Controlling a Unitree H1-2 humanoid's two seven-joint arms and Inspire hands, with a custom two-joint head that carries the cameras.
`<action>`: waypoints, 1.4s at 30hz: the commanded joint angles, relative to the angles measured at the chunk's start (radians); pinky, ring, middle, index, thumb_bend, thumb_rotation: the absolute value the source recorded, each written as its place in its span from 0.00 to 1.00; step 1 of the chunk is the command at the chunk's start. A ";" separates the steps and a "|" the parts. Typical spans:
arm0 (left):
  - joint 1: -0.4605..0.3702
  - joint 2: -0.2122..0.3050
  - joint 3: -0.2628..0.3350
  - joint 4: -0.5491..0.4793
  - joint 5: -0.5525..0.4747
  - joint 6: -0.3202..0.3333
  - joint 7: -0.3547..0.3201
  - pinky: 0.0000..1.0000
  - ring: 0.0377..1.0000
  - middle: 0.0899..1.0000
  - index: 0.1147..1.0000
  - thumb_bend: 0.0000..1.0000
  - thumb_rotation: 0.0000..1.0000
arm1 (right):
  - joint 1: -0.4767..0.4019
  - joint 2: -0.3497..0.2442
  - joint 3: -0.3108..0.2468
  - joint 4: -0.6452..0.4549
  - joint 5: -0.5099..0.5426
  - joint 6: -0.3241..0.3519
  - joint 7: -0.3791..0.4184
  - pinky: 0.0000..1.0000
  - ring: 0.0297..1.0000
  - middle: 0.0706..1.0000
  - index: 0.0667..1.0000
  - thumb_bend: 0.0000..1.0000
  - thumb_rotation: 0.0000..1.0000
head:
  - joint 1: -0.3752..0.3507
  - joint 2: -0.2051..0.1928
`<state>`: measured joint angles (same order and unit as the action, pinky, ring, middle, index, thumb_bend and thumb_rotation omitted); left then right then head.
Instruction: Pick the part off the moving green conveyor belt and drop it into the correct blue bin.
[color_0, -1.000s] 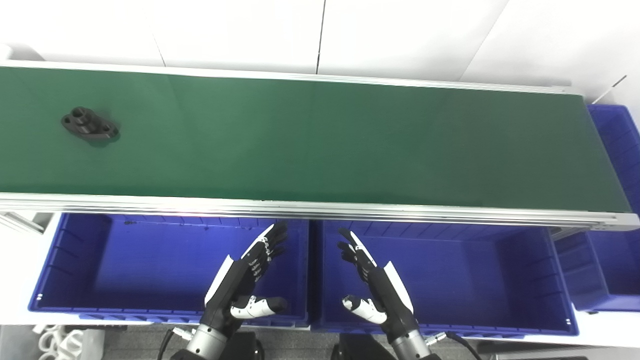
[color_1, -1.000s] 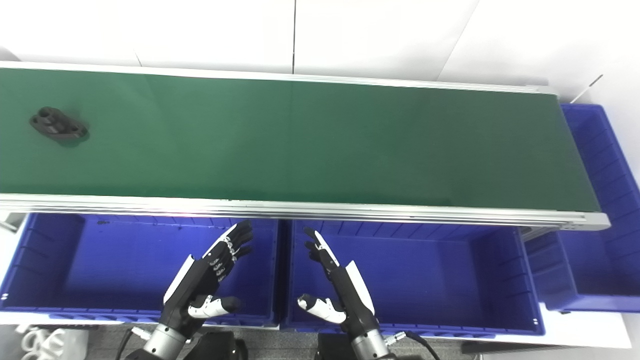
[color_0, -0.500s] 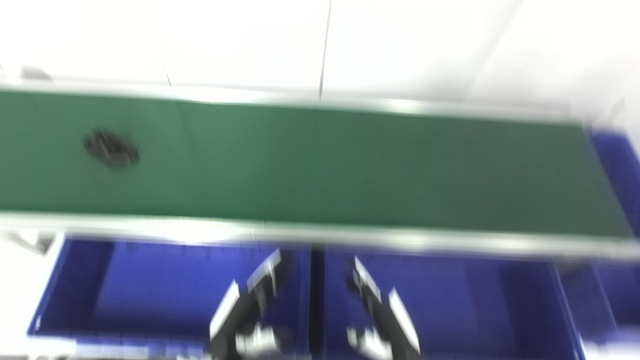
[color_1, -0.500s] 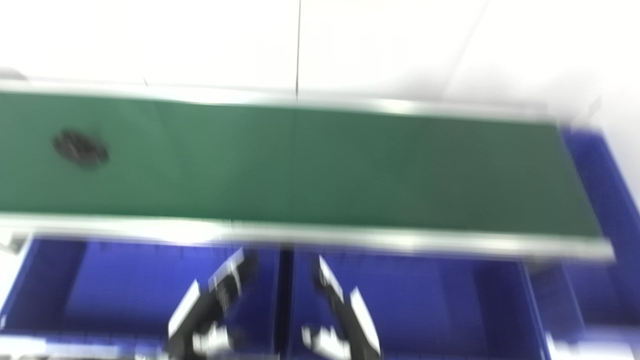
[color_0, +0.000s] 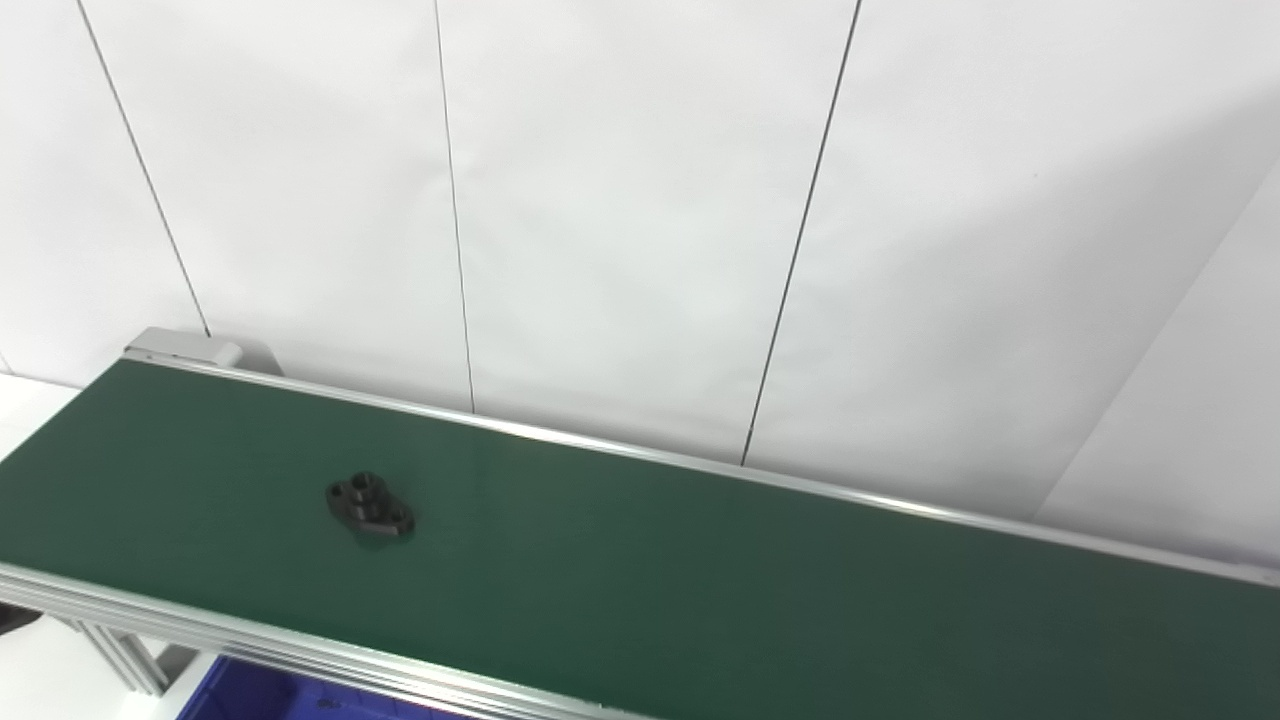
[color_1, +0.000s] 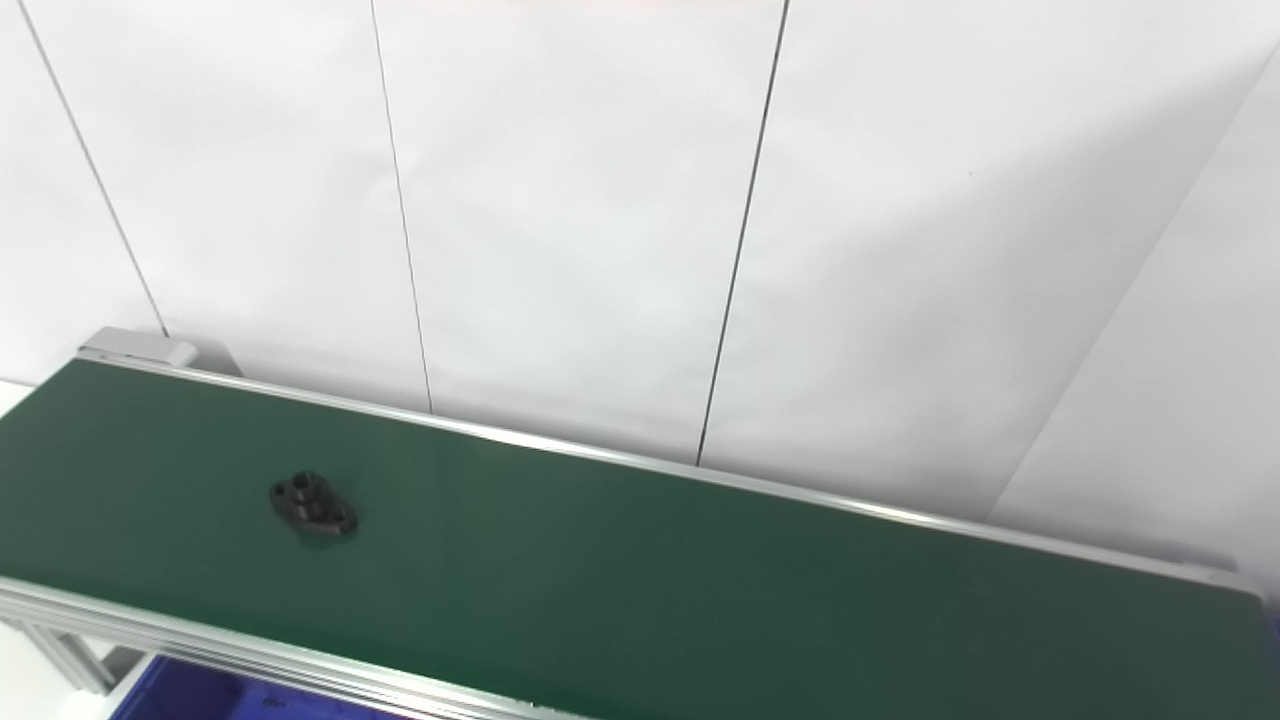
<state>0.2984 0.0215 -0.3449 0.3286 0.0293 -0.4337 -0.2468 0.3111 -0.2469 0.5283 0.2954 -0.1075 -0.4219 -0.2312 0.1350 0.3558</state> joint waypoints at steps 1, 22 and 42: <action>-0.011 -0.003 -0.004 -0.017 -0.006 -0.036 0.001 0.85 0.90 0.91 0.87 0.91 0.60 | -0.003 -0.002 0.004 -0.014 0.003 -0.048 -0.008 0.90 0.95 0.99 0.99 1.00 0.89 | 0.001 0.001; 0.004 -0.003 -0.036 -0.079 0.020 -0.036 0.029 0.85 0.89 0.90 0.86 0.92 0.62 | 0.027 -0.031 -0.012 -0.097 0.014 -0.048 0.016 0.92 0.98 1.00 1.00 0.98 0.85 | 0.022 0.138; 0.039 0.008 -0.043 -0.200 -0.012 -0.034 0.002 0.91 0.94 0.94 0.92 0.91 0.54 | 0.142 -0.039 -0.078 -0.432 0.000 -0.048 0.077 0.95 0.97 0.99 1.00 1.00 0.81 | -0.079 0.299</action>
<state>0.3380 0.0297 -0.3771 0.1622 0.0277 -0.4338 -0.2256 0.4406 -0.2853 0.4612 -0.0837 -0.1000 -0.4220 -0.1602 0.0583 0.6504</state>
